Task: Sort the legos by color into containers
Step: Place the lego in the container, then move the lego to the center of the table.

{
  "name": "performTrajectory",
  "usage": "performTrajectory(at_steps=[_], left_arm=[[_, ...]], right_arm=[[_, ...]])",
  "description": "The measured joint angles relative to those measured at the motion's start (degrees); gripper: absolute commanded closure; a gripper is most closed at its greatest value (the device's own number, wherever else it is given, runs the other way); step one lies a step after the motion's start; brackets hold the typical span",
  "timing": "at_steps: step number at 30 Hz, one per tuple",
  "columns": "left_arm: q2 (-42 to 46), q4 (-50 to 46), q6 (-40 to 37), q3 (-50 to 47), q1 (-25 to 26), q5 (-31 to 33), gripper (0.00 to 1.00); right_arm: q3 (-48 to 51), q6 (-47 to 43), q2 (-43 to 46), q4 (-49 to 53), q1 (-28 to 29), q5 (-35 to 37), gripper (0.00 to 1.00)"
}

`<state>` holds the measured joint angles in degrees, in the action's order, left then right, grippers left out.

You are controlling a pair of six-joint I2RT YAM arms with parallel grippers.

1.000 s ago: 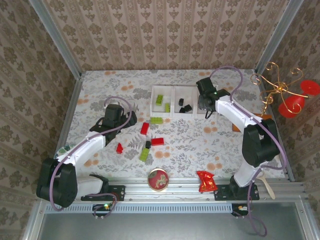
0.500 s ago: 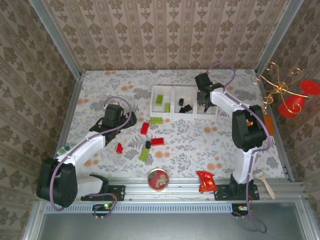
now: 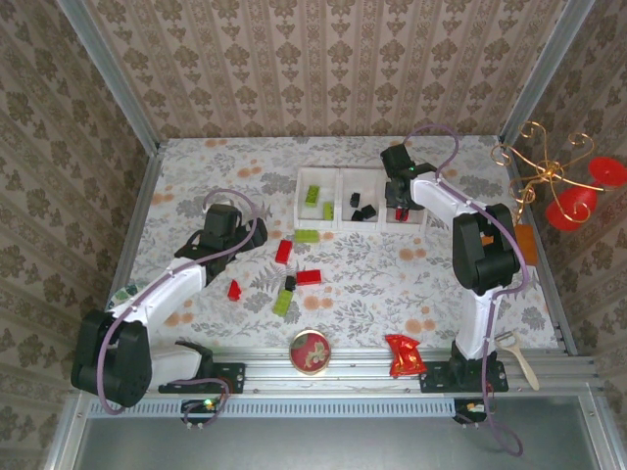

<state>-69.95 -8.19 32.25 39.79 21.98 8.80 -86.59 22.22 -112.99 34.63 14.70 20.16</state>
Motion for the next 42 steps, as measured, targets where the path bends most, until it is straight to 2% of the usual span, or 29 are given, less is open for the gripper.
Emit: performTrajectory(at_steps=[10,21,24,29,34,42], left_arm=[[1.2,-0.5,0.0,-0.1,-0.3,0.0,0.00],[3.0,-0.9,0.4,-0.5,-0.4,0.2,0.00],[3.3,-1.0,0.7,-1.0,-0.7,0.5,0.00],[3.6,-1.7,1.3,-1.5,-1.2,0.9,0.00],[4.0,-1.8,2.4,-2.7,-1.9,1.1,0.00],[5.9,-2.1,4.5,-4.8,-3.1,1.8,0.00]], right_arm=[[0.9,0.0,2.3,0.2,0.0,0.0,0.49],[4.9,0.5,13.3,0.3,1.8,-2.2,0.44],[6.4,0.9,15.7,0.3,4.8,-2.7,0.39],[8.3,2.2,18.2,1.1,13.1,-2.8,0.32],[9.1,4.3,18.2,2.7,21.5,-3.2,0.31],[7.7,6.7,15.1,4.1,31.6,-7.1,0.30]])
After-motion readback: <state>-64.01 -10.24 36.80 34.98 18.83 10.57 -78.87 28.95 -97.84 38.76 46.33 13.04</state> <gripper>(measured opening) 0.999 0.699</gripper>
